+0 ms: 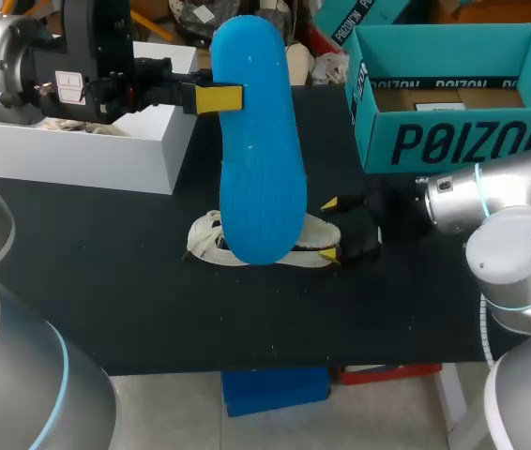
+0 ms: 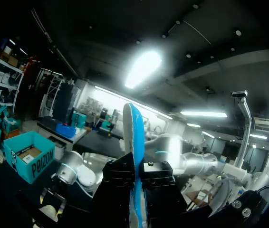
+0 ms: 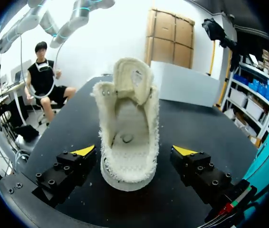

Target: Take the shoe out of the shoebox, open the shoe tongue, remove and reinsert the insole, then place the shoe into the shoebox

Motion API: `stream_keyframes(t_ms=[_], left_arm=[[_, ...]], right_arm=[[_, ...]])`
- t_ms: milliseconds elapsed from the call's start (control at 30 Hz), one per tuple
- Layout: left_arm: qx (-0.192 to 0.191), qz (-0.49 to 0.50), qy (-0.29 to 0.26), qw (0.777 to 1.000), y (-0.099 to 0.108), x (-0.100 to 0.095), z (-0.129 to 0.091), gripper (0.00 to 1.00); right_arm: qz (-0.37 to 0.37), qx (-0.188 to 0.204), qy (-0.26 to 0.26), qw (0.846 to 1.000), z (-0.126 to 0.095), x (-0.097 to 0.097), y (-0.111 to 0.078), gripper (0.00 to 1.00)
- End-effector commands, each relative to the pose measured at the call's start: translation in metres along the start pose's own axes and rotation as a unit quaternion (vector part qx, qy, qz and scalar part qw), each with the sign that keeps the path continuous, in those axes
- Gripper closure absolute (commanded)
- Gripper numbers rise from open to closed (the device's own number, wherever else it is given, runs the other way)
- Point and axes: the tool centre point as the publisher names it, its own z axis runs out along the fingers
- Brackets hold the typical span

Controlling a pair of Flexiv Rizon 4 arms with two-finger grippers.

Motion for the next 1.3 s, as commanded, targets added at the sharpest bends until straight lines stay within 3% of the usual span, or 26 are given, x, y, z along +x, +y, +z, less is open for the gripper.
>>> stream_keyframes(t_ms=[33,233,467,800,1033,1300], left_arm=[[-0.001,0.000,-0.001,1.000,0.000,0.001,0.000,1.00],[-0.001,0.000,-0.001,1.000,0.000,0.001,0.000,1.00],[-0.001,0.000,-0.001,1.000,0.000,0.001,0.000,1.00],[-0.001,0.000,-0.001,1.000,0.000,0.001,0.000,1.00],[-0.001,0.000,-0.001,1.000,0.000,0.001,0.000,1.00],[-0.001,0.000,-0.001,1.000,0.000,0.001,0.000,1.00]], right_arm=[[-0.003,0.064,0.005,0.998,-0.011,-0.002,0.013,0.00],[-0.021,0.190,0.010,0.982,-0.024,-0.012,0.033,0.00],[-0.037,0.346,0.031,0.937,-0.021,-0.024,0.050,0.00],[-0.045,0.480,0.045,0.875,-0.002,-0.037,0.069,0.00],[-0.042,0.527,0.052,0.847,0.013,-0.038,0.077,0.00],[-0.034,0.536,0.052,0.842,0.031,-0.039,0.073,0.00]])
